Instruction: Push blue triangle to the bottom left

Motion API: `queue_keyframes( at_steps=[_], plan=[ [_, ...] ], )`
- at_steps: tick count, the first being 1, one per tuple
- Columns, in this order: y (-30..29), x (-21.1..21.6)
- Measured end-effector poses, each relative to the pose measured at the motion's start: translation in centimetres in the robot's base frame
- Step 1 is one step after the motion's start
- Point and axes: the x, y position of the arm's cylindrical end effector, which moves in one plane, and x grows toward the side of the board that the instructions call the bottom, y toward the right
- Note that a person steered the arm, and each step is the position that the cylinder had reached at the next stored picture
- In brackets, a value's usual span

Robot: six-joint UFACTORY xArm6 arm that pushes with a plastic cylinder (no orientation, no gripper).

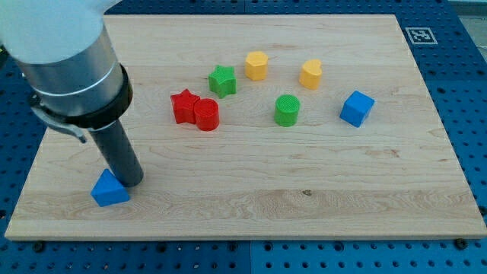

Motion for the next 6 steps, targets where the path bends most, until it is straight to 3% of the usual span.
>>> queue_keyframes(
  at_steps=[6],
  plan=[
    [-1.3, 2.4]
  ],
)
